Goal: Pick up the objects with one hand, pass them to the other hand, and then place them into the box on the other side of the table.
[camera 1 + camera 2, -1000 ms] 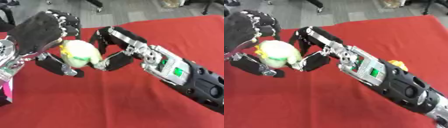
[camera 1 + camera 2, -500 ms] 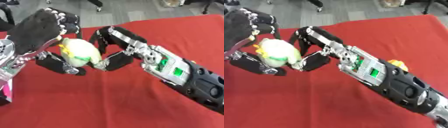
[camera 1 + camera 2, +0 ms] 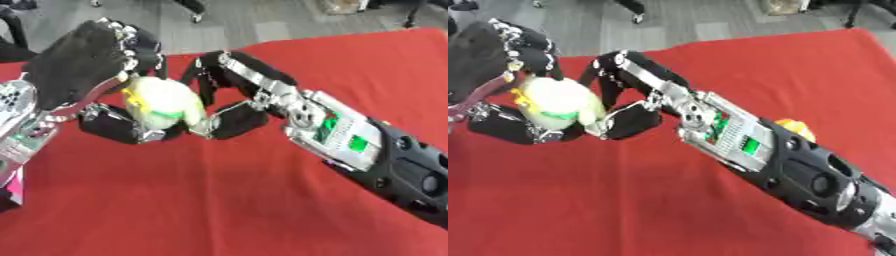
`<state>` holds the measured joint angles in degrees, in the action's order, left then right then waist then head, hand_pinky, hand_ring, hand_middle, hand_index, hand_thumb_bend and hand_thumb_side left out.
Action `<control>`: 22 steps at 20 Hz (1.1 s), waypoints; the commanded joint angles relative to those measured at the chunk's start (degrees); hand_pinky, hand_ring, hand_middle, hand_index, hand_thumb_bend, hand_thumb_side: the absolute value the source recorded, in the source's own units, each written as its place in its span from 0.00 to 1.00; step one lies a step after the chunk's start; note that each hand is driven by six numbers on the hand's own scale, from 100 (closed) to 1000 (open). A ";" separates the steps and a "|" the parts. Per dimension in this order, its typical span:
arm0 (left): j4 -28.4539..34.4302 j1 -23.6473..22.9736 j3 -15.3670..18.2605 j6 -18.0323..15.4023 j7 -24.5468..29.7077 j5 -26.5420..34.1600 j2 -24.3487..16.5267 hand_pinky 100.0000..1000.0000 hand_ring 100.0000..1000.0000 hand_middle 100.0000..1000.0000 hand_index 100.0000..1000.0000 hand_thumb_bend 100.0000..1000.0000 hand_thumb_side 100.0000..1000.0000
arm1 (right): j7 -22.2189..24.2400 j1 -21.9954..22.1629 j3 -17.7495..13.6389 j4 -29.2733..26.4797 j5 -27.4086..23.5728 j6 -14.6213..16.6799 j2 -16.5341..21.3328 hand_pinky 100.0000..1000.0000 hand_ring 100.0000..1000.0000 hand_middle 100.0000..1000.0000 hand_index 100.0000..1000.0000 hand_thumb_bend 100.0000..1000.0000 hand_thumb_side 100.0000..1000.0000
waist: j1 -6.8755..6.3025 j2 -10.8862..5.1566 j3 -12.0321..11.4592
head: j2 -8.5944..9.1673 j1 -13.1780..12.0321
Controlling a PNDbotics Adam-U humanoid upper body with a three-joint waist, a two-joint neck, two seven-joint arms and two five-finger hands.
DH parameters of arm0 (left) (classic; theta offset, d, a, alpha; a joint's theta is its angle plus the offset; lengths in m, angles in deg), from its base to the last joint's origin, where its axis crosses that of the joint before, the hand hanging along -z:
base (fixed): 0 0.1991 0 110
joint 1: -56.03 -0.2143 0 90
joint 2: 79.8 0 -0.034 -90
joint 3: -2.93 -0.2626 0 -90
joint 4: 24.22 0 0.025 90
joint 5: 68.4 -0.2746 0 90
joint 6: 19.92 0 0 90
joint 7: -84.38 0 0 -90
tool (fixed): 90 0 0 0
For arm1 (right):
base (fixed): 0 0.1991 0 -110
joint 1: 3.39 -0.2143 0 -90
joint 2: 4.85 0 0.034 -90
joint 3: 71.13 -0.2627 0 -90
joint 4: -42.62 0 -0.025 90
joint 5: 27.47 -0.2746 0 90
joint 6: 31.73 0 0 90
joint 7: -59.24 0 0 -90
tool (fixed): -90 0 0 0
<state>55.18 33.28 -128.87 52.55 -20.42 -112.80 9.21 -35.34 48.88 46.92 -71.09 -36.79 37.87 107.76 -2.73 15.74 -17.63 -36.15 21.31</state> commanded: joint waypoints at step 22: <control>1.63 1.30 1.44 -3.33 2.35 -0.51 0.15 0.00 0.00 0.00 0.03 0.49 0.32 | 0.48 -0.49 -0.35 -0.88 4.69 -1.67 0.47 0.64 0.53 0.40 0.54 0.46 0.00 | -0.56 0.14 0.01 | 0.01 -0.05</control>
<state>54.91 33.13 -128.52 49.66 -17.83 -113.10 9.59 -34.92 49.10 46.64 -71.17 -33.25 36.64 107.76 -2.73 15.90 -17.63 -36.16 21.31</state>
